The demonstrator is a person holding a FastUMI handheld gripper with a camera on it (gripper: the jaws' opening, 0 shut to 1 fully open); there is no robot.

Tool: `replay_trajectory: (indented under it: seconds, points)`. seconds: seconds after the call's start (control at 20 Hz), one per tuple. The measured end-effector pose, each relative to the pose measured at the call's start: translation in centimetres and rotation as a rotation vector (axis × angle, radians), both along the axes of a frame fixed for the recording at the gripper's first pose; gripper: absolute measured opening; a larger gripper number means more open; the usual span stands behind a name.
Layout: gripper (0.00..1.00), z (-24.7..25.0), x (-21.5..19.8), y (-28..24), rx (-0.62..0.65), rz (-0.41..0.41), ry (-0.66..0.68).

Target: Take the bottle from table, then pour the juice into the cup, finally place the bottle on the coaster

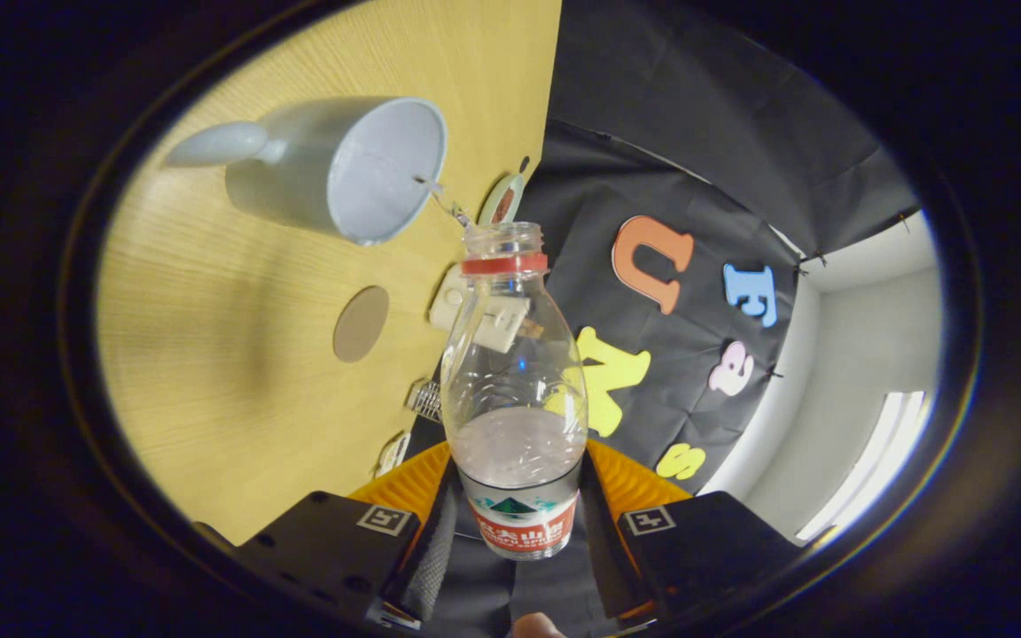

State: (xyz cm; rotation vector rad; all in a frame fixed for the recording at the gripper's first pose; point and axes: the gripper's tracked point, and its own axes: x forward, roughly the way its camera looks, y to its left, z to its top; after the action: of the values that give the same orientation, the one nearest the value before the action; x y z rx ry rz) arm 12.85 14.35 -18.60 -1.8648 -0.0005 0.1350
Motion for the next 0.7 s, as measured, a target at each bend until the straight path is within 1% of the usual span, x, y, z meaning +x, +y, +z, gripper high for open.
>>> replay_trajectory:
  seconds: [0.3, 0.55, 0.7]
  points:
    - [0.72, 0.6, 0.6, -0.1, -0.044, 0.007, -0.015]
    - [0.72, 2.2, 0.6, 0.5, -0.105, 0.034, -0.056]
    - [0.72, 2.4, 0.8, 0.5, -0.122, 0.037, -0.058]
